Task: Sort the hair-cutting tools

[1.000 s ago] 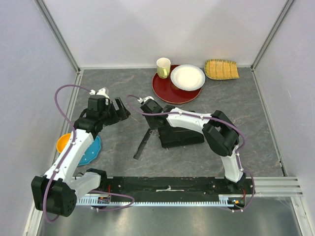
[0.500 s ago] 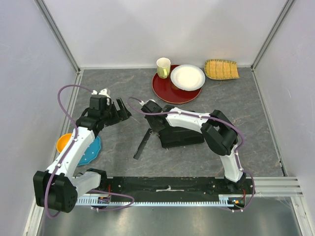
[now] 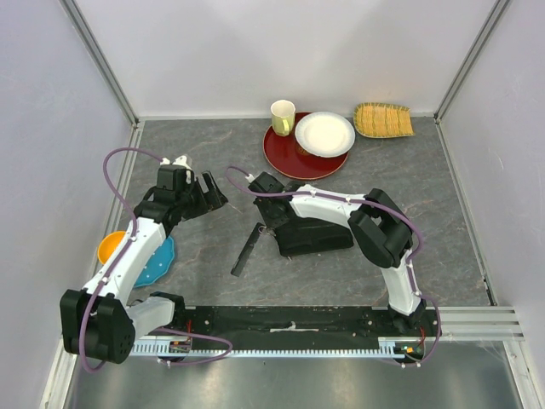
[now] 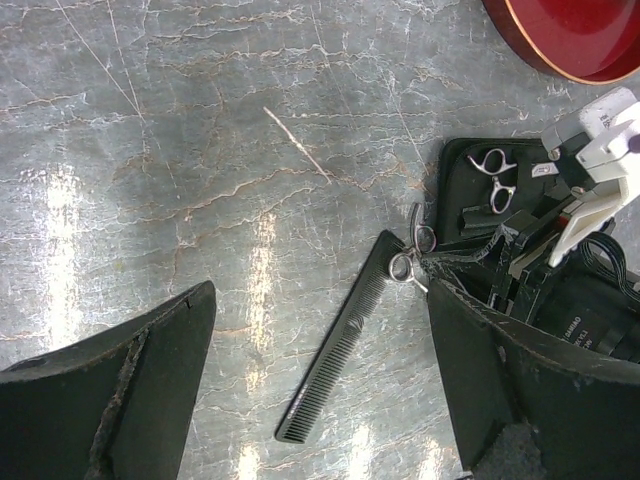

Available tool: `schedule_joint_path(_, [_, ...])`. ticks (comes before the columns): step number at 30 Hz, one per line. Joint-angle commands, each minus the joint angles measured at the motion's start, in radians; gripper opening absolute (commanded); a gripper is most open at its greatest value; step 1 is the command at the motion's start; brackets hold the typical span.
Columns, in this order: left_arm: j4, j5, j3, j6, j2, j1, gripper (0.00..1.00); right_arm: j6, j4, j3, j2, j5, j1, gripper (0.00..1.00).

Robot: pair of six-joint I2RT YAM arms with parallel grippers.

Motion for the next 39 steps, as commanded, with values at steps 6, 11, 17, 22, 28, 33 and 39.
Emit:
schedule_joint_path(6, [0.040, 0.025, 0.001, -0.003, 0.000, 0.013, 0.92, -0.022, -0.036, -0.011, 0.061, -0.039, -0.005, 0.24])
schedule_joint_path(11, [0.042, 0.031, 0.001, -0.002, 0.005, 0.013, 0.92, -0.022, -0.045, -0.011, 0.067, -0.050, 0.000, 0.24])
schedule_joint_path(17, [0.045, 0.039, 0.002, -0.002, 0.016, 0.016, 0.92, -0.012, -0.053, -0.008, 0.075, -0.050, 0.032, 0.23])
schedule_joint_path(22, [0.048, 0.045, -0.002, -0.003, 0.016, 0.017, 0.91, 0.013, -0.056, -0.016, 0.074, -0.047, 0.049, 0.23])
schedule_joint_path(28, [0.048, 0.046, -0.005, -0.008, 0.011, 0.019, 0.91, 0.021, -0.056, -0.019, 0.074, -0.038, 0.060, 0.23])
schedule_joint_path(33, [0.043, 0.048, -0.004, -0.011, 0.011, 0.022, 0.91, 0.024, -0.071, -0.002, 0.094, -0.012, 0.060, 0.18])
schedule_joint_path(39, [0.023, 0.022, -0.005, -0.022, -0.019, 0.023, 1.00, 0.066, -0.010, -0.053, 0.020, 0.031, 0.060, 0.00])
